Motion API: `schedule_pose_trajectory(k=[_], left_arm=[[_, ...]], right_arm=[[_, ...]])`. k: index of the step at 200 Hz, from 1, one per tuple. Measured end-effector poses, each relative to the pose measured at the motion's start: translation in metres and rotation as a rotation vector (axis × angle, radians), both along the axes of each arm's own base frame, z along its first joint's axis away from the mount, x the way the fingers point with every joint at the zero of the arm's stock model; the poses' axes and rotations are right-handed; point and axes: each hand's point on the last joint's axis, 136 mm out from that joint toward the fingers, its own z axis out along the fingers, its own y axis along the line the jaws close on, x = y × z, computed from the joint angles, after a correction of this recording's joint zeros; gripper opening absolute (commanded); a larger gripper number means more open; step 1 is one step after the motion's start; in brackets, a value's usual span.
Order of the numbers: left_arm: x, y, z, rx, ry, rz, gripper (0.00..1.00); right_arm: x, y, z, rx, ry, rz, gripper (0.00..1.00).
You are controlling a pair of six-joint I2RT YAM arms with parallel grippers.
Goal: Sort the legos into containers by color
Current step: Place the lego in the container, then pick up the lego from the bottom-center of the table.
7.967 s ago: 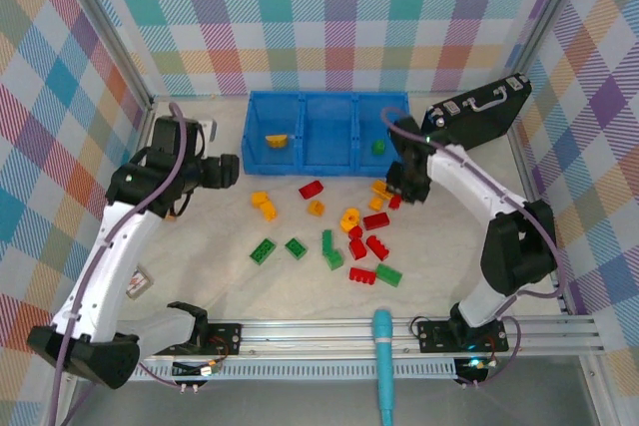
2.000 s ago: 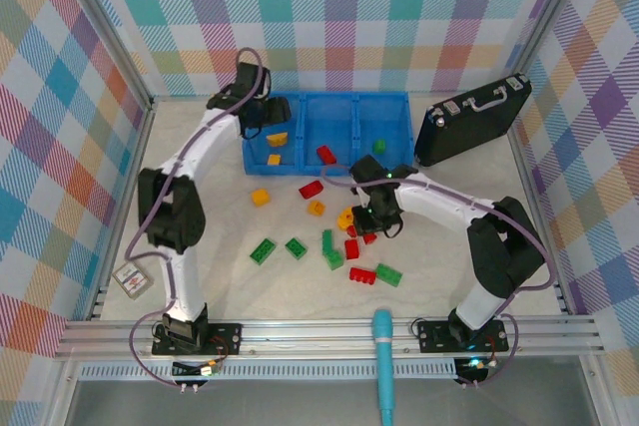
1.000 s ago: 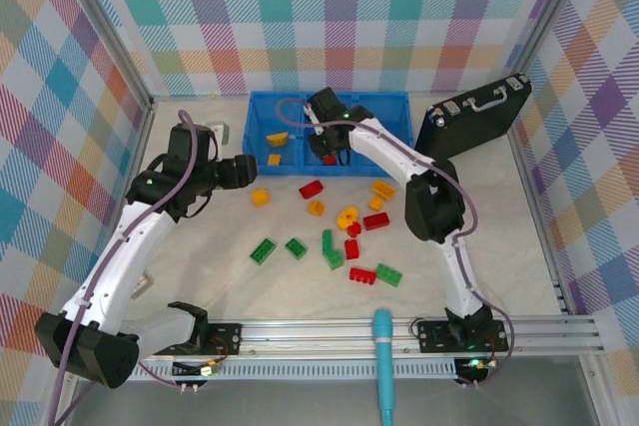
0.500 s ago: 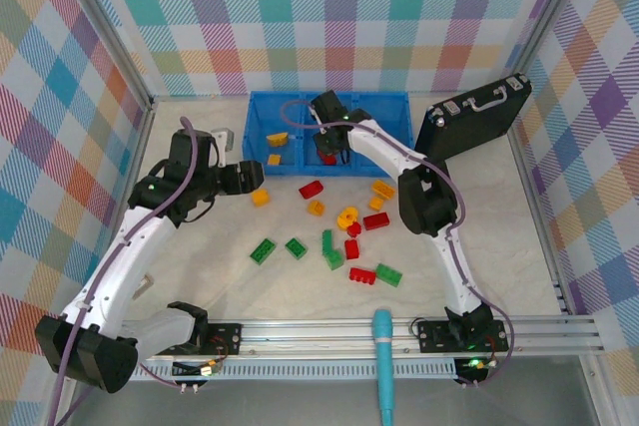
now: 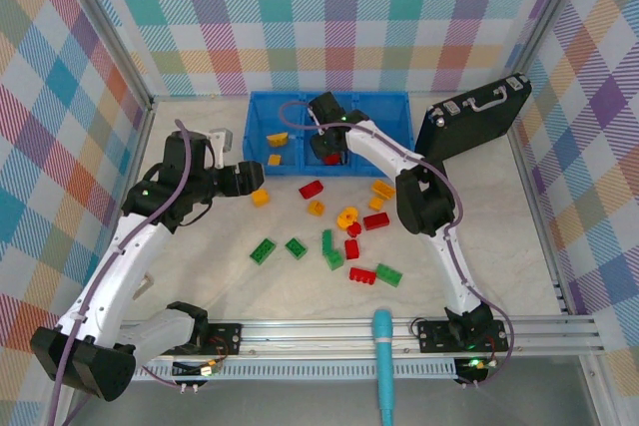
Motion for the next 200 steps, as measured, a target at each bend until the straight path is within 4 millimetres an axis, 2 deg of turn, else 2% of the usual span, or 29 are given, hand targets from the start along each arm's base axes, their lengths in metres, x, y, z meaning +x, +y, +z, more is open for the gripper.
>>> schedule_pose_trajectory(k=[28,48,68,93,121,149,162,200], left_arm=[[-0.001,-0.004,-0.003,-0.006,0.009,-0.021,0.81],[0.002,-0.007,-0.014,-0.001,0.04,-0.036,0.81],[0.0,-0.008,-0.03,0.008,0.085,-0.046,0.82],[0.001,-0.009,-0.036,0.014,0.102,-0.053,0.82],[0.002,-0.012,-0.042,0.013,0.122,-0.069,0.82],[0.005,-0.015,-0.051,0.015,0.154,-0.082,0.83],[0.006,-0.017,-0.053,0.016,0.164,-0.088,0.83],[0.007,-0.019,-0.057,0.017,0.174,-0.103,0.83]], right_arm=[[0.002,0.008,0.019,0.021,-0.023,0.021,0.56],[0.002,0.011,0.034,0.036,-0.04,0.037,0.57],[-0.006,0.014,0.047,0.041,-0.041,0.056,0.57],[-0.023,0.019,0.061,0.032,-0.041,0.094,0.57],[-0.06,0.019,0.059,-0.005,0.0,0.137,0.57],[-0.103,0.005,0.045,-0.04,0.078,0.143,0.58],[-0.123,-0.007,0.04,-0.055,0.115,0.132,0.58],[-0.194,-0.059,0.032,-0.089,0.212,0.11,0.58]])
